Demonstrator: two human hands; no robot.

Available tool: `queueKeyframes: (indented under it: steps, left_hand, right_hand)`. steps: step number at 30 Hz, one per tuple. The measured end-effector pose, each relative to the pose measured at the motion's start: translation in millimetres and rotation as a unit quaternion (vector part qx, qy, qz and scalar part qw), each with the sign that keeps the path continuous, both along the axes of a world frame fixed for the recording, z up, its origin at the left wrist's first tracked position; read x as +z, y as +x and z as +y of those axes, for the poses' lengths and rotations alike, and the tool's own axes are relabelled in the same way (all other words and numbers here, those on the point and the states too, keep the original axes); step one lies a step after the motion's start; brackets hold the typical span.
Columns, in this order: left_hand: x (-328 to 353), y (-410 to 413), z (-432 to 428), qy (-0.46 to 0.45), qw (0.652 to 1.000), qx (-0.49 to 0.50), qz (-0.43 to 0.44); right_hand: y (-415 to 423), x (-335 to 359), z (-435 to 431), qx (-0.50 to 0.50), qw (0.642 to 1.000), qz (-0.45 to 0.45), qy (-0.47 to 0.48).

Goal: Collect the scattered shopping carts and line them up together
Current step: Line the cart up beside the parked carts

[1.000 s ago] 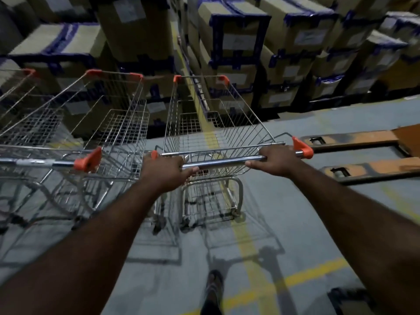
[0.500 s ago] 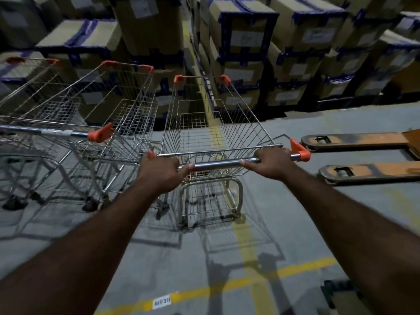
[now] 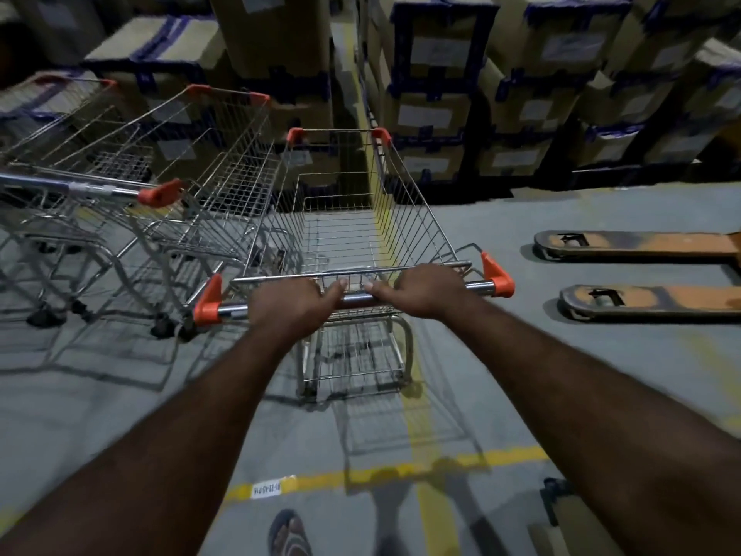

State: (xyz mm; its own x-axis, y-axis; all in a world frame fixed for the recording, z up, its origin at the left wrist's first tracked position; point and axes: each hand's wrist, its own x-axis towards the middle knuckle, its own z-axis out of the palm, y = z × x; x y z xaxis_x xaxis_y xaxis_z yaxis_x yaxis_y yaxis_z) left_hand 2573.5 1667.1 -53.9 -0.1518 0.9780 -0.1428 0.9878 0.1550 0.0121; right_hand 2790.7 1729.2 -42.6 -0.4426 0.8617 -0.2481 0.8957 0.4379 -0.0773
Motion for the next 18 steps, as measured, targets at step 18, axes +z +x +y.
queueKeyframes:
  steps: [18]
  left_hand:
    - [0.4, 19.0, -86.0, -0.004, 1.0, -0.003, -0.009]
  right_hand:
    - [14.4, -4.8, -84.3, -0.017, 1.0, -0.006, 0.002]
